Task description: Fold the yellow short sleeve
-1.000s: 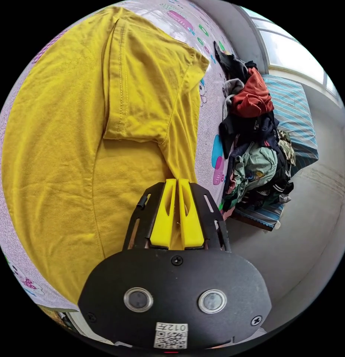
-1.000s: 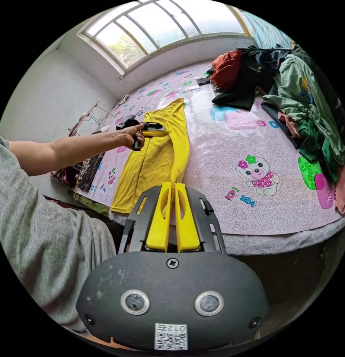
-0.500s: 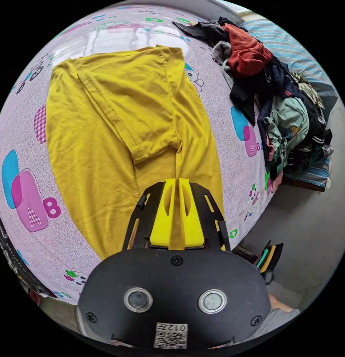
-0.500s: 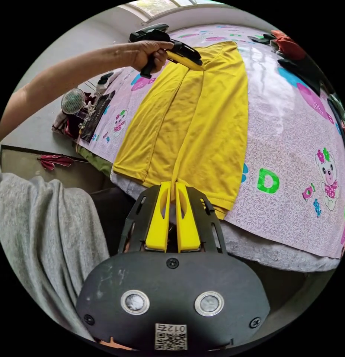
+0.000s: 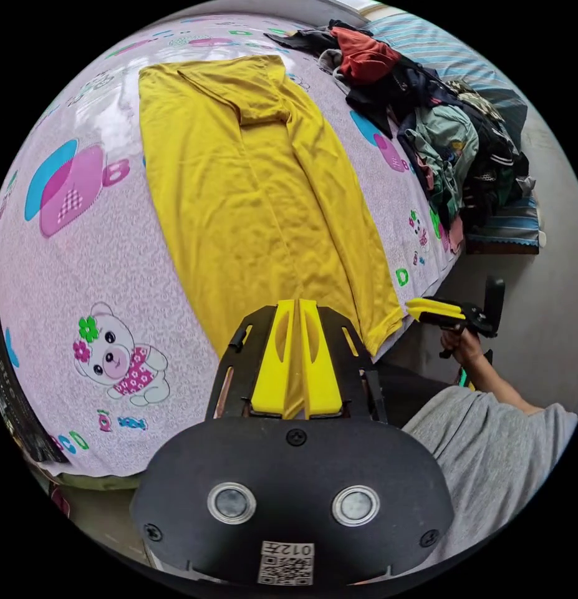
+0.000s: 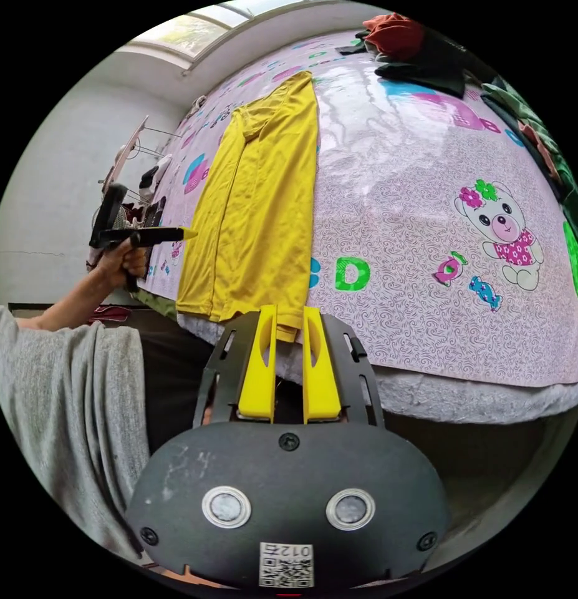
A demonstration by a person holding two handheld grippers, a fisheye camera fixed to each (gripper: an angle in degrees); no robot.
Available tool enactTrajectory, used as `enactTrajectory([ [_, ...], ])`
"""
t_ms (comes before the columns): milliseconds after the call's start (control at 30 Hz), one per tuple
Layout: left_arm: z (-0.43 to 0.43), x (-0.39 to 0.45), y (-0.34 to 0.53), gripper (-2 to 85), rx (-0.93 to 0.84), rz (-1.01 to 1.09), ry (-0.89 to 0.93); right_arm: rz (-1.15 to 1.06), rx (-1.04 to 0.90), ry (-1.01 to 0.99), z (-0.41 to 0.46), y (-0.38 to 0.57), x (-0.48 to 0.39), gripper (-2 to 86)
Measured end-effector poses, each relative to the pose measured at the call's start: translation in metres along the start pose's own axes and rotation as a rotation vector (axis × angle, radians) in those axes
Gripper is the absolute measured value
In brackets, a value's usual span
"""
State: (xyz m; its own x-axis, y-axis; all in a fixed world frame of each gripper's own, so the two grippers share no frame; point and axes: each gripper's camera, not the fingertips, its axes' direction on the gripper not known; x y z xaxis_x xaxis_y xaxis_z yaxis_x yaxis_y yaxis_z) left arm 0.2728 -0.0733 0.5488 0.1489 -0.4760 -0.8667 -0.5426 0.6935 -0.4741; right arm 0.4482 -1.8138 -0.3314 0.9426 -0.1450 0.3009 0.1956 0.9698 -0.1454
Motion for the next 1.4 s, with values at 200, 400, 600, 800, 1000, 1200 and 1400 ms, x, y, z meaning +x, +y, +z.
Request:
enactTrajectory([
  [200, 0.027, 0.008, 0.053, 0.7, -0.085, 0.020, -0.016, -0.015, -0.145, -0.017, 0.059, 0.002, 0.061, 1.7],
  [400, 0.037, 0.011, 0.074, 0.5, -0.108, -0.038, 0.007, -0.106, -0.266, 0.020, 0.088, 0.040, 0.111, 0.2],
  [600, 0.025, 0.018, 0.083, 0.5, -0.125, -0.031, -0.001, -0.142, -0.363, 0.013, 0.110, 0.070, 0.171, 3.0],
  [800, -0.047, -0.010, 0.039, 0.6, 0.087, -0.108, 0.066, -0.252, -0.163, 0.076, 0.079, 0.026, 0.204, 4.5],
  [1000, -0.101, -0.062, -0.066, 0.7, 0.248, -0.213, 0.179, -0.346, 0.080, 0.078, 0.115, -0.060, 0.183, 5.8],
  [1200, -0.123, -0.112, -0.157, 1.3, 0.291, -0.350, 0.259, -0.424, 0.137, 0.201, 0.215, -0.117, 0.165, 6.3],
  [1400, -0.125, -0.138, -0.202, 2.5, 0.306, -0.407, 0.277, -0.411, 0.142, 0.307, 0.293, -0.133, 0.190, 7.3],
])
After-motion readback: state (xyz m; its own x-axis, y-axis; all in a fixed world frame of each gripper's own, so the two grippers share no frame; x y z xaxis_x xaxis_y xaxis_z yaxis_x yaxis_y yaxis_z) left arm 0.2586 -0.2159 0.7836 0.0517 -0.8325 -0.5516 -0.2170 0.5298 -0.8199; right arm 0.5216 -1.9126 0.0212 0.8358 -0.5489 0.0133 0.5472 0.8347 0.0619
